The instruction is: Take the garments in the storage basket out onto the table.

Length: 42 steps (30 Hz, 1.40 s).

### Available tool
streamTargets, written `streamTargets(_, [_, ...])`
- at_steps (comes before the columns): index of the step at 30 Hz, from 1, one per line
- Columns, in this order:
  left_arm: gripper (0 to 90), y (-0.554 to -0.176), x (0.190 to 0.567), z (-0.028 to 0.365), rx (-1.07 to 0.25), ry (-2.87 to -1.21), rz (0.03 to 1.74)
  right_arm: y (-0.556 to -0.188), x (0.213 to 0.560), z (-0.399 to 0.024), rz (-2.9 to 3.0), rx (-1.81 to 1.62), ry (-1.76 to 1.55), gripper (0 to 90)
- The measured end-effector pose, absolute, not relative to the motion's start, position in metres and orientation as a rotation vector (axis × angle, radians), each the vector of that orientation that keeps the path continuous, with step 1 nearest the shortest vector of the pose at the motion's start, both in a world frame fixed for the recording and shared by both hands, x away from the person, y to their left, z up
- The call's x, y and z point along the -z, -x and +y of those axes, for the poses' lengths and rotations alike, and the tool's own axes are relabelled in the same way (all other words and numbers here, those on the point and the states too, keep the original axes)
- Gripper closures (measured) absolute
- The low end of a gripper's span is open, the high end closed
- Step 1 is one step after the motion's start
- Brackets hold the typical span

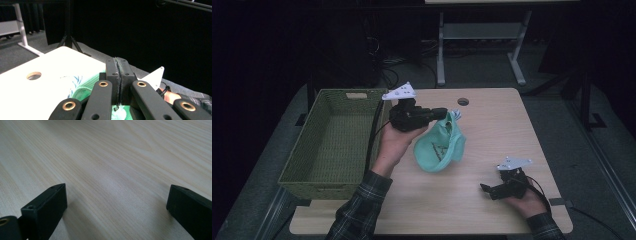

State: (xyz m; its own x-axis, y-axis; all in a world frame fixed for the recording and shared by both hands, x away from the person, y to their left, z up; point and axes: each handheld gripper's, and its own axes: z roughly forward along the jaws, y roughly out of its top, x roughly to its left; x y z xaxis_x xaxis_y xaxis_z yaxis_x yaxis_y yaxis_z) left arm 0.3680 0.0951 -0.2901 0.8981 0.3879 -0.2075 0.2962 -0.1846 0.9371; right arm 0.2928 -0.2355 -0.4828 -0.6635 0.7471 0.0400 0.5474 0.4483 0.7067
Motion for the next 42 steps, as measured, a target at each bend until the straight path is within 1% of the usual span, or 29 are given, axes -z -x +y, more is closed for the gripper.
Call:
streamTargets(11, [88.6, -0.369, 0.322, 0.075, -0.080, -1.833, 0.533, -0.292, 0.483, -0.236, 2.425, -1.030, -1.117, 2.8])
streamTargets(19, [88.6, -0.366, 0.352, 0.066, -0.047, -1.871, 0.559, -0.292, 0.483, -0.236, 2.424, -1.029, -1.117, 2.8])
streamTargets(24, [88.5, -0.362, 0.367, 0.065, -0.030, -1.890, 0.581, -0.292, 0.483, -0.236, 2.425, -1.026, -1.115, 2.8])
streamTargets(42, [88.0, -0.346, 0.419, 0.072, 0.012, -2.042, 0.616, -0.292, 0.483, -0.236, 2.425, -1.026, -1.114, 2.8])
